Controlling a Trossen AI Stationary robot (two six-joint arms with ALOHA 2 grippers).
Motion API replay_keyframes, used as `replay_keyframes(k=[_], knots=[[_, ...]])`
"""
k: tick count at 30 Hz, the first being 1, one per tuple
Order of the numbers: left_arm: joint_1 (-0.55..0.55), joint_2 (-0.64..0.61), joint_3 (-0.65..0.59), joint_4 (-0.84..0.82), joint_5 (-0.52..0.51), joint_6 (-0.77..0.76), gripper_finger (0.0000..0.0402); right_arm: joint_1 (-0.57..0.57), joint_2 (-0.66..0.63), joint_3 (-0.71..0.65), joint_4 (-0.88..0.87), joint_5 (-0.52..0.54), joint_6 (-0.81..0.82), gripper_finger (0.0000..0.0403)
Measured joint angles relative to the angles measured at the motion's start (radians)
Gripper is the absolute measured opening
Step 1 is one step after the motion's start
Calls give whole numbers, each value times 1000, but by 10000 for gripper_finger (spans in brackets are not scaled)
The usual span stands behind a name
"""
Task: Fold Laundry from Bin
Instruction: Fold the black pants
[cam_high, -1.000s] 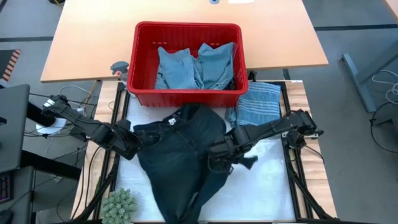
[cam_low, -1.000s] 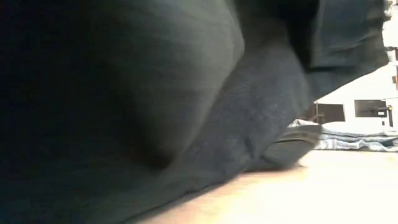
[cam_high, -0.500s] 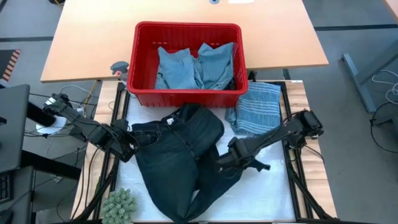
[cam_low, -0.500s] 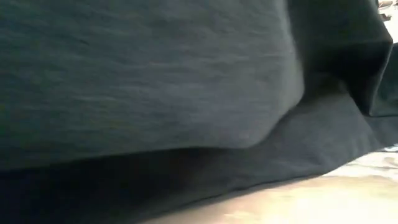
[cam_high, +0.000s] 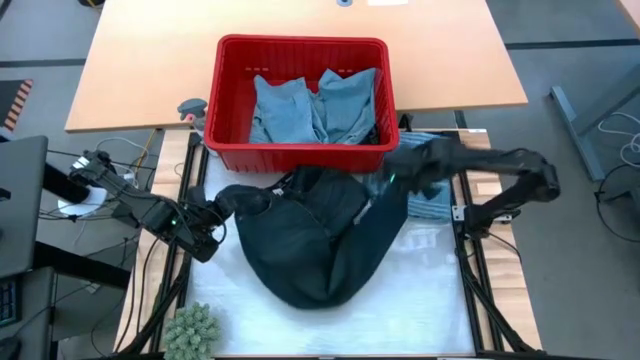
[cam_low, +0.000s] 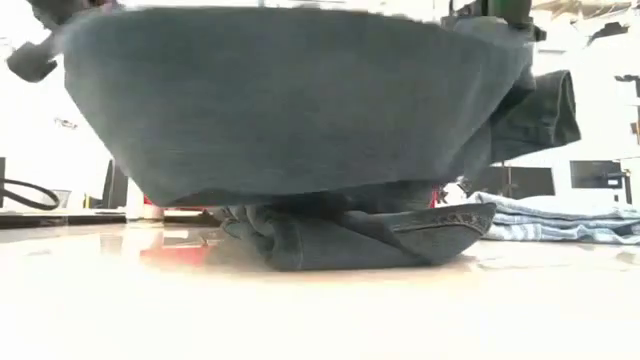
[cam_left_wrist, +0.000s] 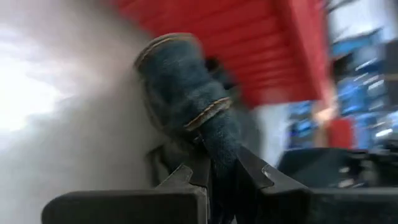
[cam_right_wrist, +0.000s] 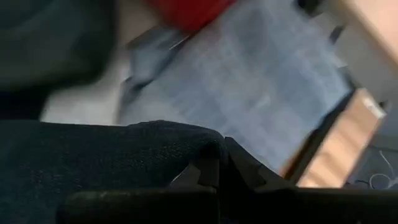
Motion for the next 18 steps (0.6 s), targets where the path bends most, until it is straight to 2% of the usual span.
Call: replay_keyframes(k=[4,8,10,12,16,18], knots=[[27,10,0,101,-115,34,11,-124,-81,0,0,33,-151,29],[55,49,13,245,-157,214,7,-191,-138,0,1,46,-269,29],[60,91,42,289,-192,253,5,-205,-155,0,2,49,-303,29],[67,143,80,292,-212,258,5,-209,-167,0,3,49,-326,29],[81,279,163,259,-165,199,5,-184,-181,0,2,45,-344,29],[67,352,200,258,-208,135,5,-164,-181,0,2,40,-343,29]])
